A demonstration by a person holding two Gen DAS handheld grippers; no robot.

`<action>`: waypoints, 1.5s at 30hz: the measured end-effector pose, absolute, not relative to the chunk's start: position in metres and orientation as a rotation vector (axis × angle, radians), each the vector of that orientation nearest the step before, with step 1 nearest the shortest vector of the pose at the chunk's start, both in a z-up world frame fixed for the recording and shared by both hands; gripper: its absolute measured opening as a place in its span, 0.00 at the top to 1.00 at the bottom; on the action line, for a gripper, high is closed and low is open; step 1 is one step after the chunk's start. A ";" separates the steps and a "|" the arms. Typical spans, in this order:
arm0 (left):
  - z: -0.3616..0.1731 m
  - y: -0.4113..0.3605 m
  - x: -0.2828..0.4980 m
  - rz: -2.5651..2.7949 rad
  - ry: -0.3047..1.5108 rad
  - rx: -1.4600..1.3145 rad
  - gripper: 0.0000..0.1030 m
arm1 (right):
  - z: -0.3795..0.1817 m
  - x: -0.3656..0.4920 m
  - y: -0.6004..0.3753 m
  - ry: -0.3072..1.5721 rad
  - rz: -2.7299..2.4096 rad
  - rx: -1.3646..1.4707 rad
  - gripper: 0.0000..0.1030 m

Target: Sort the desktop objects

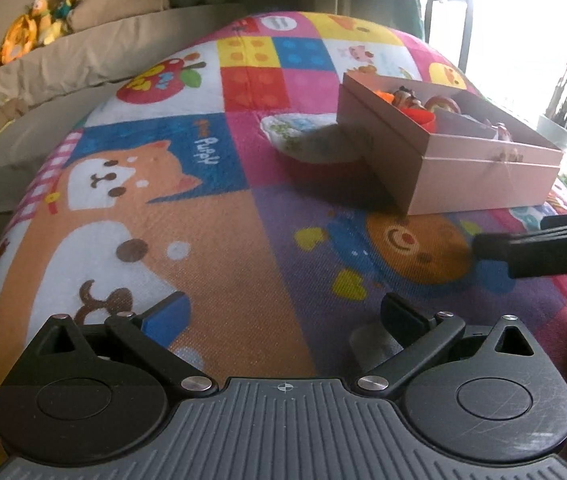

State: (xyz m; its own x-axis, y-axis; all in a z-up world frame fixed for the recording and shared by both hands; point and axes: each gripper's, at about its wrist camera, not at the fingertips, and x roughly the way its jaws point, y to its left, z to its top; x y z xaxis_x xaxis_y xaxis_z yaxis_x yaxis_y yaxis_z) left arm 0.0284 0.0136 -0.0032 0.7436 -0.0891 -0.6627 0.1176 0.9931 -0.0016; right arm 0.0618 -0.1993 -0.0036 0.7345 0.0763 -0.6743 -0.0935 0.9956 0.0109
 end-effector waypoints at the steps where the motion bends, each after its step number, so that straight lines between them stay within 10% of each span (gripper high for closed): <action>1: -0.003 0.013 0.028 -0.113 0.724 0.042 0.00 | -0.005 0.062 -0.199 0.732 0.086 -0.020 0.00; 45: -0.004 0.013 0.028 -0.112 0.721 0.044 0.00 | -0.007 0.056 -0.198 0.692 0.072 -0.016 0.00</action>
